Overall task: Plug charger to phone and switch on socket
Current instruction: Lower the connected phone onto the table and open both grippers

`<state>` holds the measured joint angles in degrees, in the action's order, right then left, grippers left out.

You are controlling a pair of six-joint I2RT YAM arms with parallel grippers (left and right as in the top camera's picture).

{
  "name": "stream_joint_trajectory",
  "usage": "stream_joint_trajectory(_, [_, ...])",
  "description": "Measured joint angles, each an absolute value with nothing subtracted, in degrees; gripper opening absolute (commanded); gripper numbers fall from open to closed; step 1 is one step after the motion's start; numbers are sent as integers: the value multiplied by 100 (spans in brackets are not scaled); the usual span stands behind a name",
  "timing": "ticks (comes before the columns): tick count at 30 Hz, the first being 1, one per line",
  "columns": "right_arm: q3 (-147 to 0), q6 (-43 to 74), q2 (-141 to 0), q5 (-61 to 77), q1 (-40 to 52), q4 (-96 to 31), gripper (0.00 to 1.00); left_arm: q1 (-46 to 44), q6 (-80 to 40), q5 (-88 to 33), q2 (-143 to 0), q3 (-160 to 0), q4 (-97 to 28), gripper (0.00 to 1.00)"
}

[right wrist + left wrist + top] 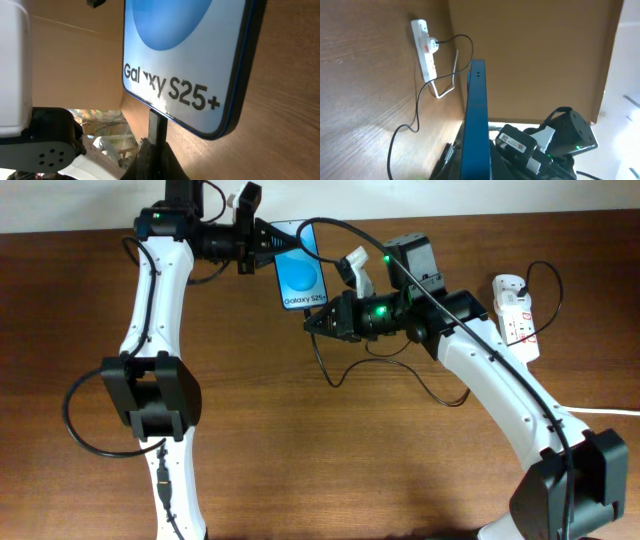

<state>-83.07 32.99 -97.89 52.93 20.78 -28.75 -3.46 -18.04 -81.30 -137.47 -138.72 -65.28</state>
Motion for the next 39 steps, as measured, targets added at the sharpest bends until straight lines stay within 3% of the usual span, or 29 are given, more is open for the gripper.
stream_joint_trajectory(9, [-8241, 3426, -9789, 5658, 1973, -2757, 6, -360, -1612, -8311, -13747, -13911, -6661, 0])
stream_joint_trajectory(11, [-8237, 3424, -9789, 5714, 1957, -2762, 24, -364, -1601, -8318, -13747, -13915, -6692, 0])
stream_joint_trajectory(16, [-8276, 3297, -9767, 5391, 1695, -3004, 25, -486, -1389, -8267, -13747, -13909, -6840, 0])
stream_joint_trajectory(20, [-8283, 3251, -9767, 5304, 1640, -2987, 52, -558, -1341, -8217, -13747, -13909, -6897, 0])
stream_joint_trajectory(25, [-8315, 2976, -9767, 5417, 976, -3468, 67, -609, -1002, -7725, -13747, -13913, -7371, 0])
stream_joint_trajectory(29, [-8329, 2569, -9769, 5081, 659, -4134, 71, -637, -274, -6571, -13749, -13898, -8298, 0])
stream_joint_trajectory(39, [-8357, 1927, -9771, 3870, 722, -5282, 75, -834, 1, -4954, -14582, -13898, -8285, 0])
